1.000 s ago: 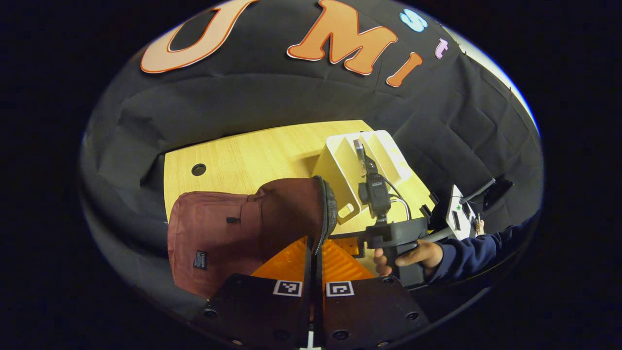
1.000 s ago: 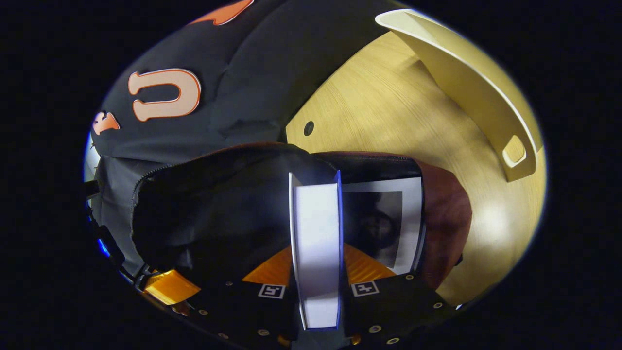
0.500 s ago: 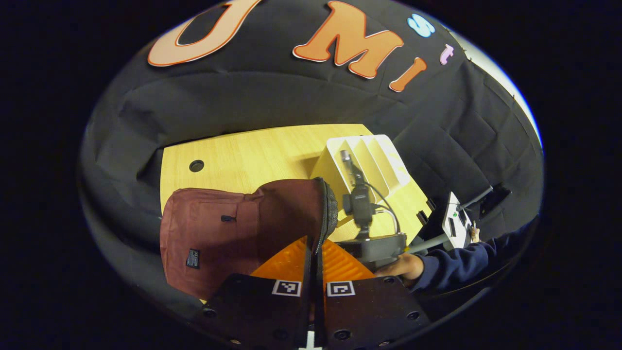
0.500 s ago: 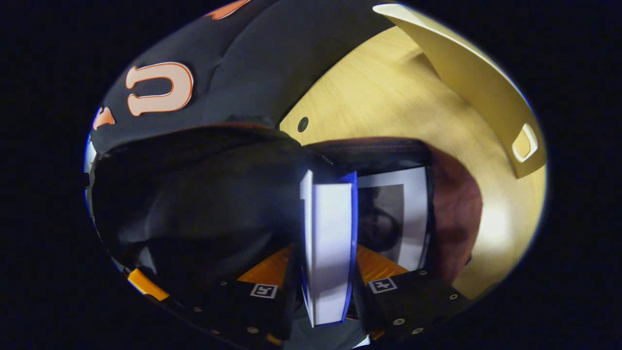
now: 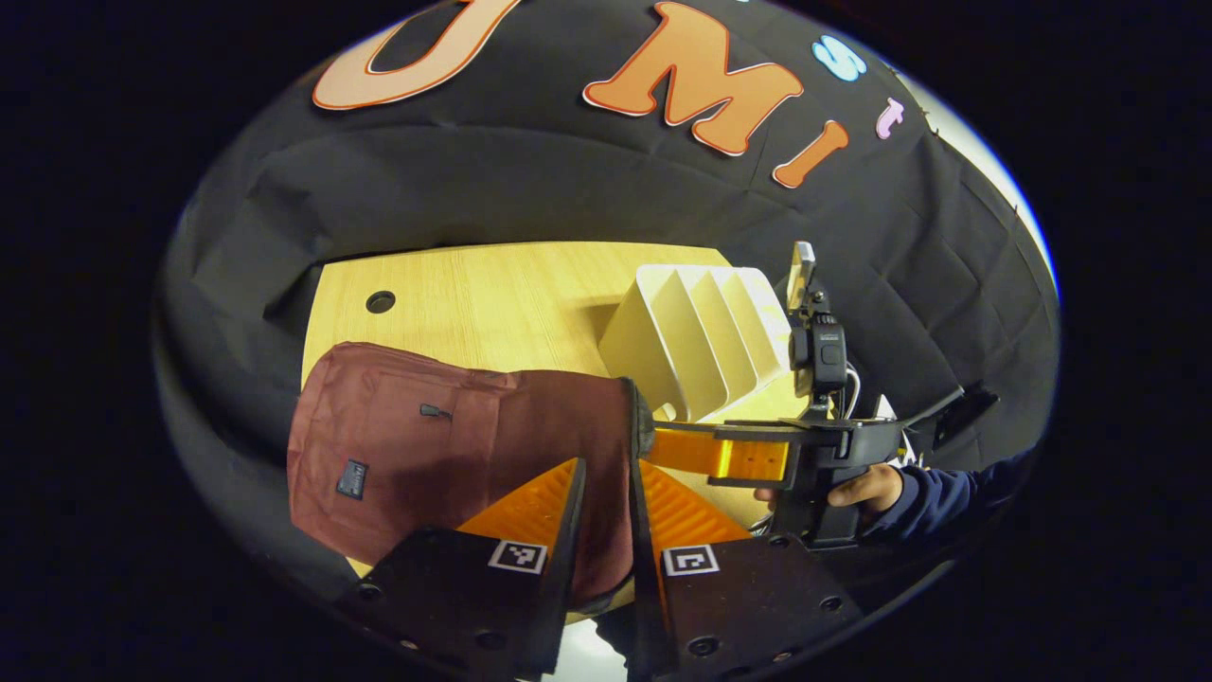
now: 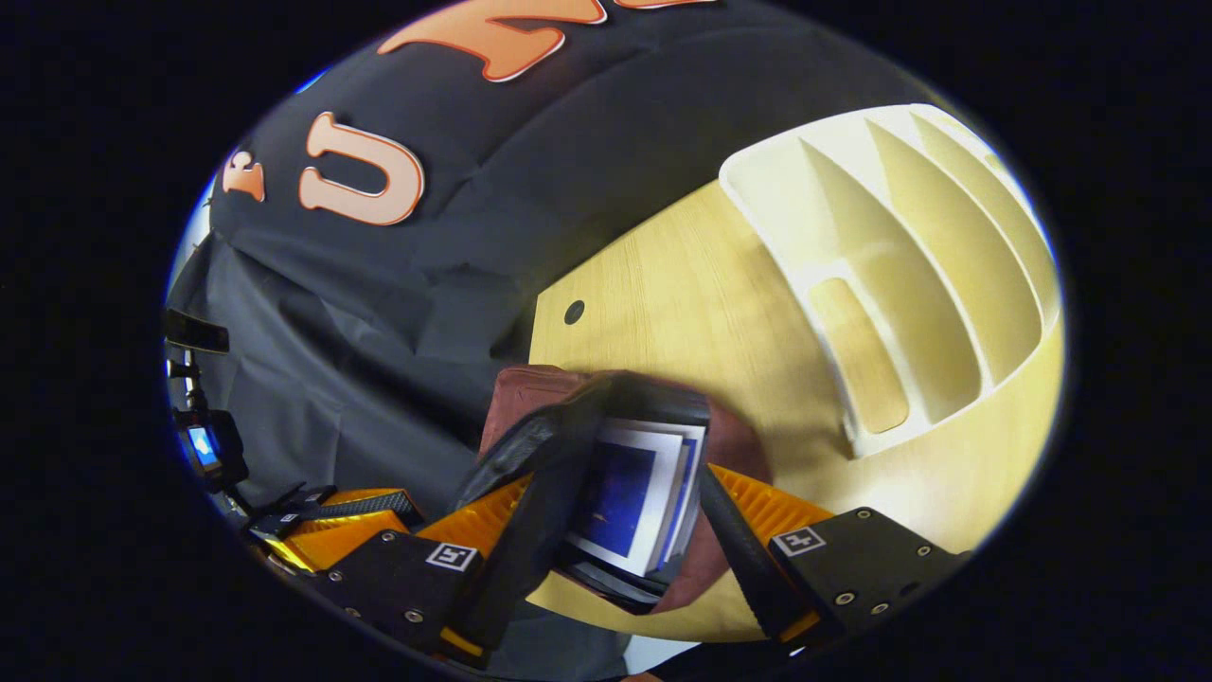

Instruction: Open the schoolbag, grab two books from the bookshelf and put them into the schoolbag.

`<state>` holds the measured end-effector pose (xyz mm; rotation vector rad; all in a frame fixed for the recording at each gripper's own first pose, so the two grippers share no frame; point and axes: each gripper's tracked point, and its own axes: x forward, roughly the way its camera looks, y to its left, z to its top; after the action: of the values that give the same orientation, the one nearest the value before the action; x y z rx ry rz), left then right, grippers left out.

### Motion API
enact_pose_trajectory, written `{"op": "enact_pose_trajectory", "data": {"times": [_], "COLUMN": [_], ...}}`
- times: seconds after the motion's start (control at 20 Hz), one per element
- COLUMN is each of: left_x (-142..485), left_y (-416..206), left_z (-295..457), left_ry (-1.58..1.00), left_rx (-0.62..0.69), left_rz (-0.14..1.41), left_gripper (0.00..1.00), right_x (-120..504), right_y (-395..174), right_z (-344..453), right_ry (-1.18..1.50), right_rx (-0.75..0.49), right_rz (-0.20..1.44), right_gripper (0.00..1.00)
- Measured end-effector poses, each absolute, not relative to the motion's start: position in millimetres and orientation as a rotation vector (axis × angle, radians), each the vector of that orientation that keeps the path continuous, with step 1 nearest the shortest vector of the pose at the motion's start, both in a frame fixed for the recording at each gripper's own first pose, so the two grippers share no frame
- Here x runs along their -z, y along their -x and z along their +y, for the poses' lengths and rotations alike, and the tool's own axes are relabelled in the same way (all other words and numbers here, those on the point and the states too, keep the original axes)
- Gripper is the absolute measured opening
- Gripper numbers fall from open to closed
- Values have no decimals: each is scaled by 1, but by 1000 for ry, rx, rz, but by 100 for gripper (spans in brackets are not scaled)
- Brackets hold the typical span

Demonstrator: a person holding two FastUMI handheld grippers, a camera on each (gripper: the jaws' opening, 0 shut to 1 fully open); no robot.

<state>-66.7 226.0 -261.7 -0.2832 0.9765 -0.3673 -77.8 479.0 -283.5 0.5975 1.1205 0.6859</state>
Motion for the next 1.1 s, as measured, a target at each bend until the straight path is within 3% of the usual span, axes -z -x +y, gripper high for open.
{"op": "enact_pose_trajectory", "data": {"times": [0.1, 0.35, 0.4, 0.55, 0.65, 0.75, 1.1], "left_x": [261, 255, 252, 243, 236, 225, 172], "left_y": [71, 70, 66, 63, 59, 52, 25], "left_z": [210, 152, 139, 101, 81, 56, 0], "left_ry": [301, 338, 331, 267, 192, 126, 3], "left_rx": [319, 211, 188, 132, 82, 42, -95], "left_rz": [974, 934, 917, 875, 830, 772, 503], "left_gripper": [35, 57, 58, 76, 79, 92, 95], "right_x": [281, 265, 259, 233, 218, 200, 132], "right_y": [76, 55, 47, 26, 8, -10, -62], "right_z": [449, 379, 363, 317, 294, 268, 194], "right_ry": [-557, -479, -459, -394, -340, -292, -309], "right_rx": [-713, -770, -776, -782, -768, -743, -560], "right_rz": [1105, 1014, 974, 852, 768, 668, 475], "right_gripper": [97, 97, 97, 97, 97, 97, 97]}}
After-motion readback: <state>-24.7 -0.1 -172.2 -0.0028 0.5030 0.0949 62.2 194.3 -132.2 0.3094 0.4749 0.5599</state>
